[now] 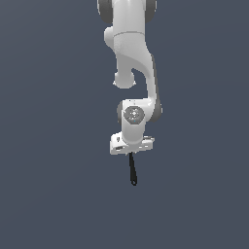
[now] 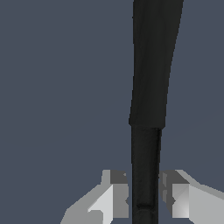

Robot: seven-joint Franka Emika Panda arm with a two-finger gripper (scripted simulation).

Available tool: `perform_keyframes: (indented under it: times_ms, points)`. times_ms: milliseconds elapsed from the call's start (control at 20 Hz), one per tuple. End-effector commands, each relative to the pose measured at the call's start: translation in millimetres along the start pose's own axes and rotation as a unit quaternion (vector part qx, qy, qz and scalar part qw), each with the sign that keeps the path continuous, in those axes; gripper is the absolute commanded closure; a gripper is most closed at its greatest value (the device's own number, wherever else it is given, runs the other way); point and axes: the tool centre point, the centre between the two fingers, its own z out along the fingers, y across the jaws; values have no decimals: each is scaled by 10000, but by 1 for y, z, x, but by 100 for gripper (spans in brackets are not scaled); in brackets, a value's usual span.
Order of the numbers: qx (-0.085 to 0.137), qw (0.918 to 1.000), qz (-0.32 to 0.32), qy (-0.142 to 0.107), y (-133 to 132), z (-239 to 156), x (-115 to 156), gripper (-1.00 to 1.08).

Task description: Pick up the object and move it to a goal position.

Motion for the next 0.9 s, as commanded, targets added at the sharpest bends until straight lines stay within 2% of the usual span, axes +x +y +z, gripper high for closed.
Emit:
perform_keyframes:
  times_ms: [0,400,850]
  points:
    - [0,10000,-1,5,1,-3,1,108]
    - [0,10000,-1,5,13,-41,7,108]
    - [2,10000,-4,6,40,-125,20,108]
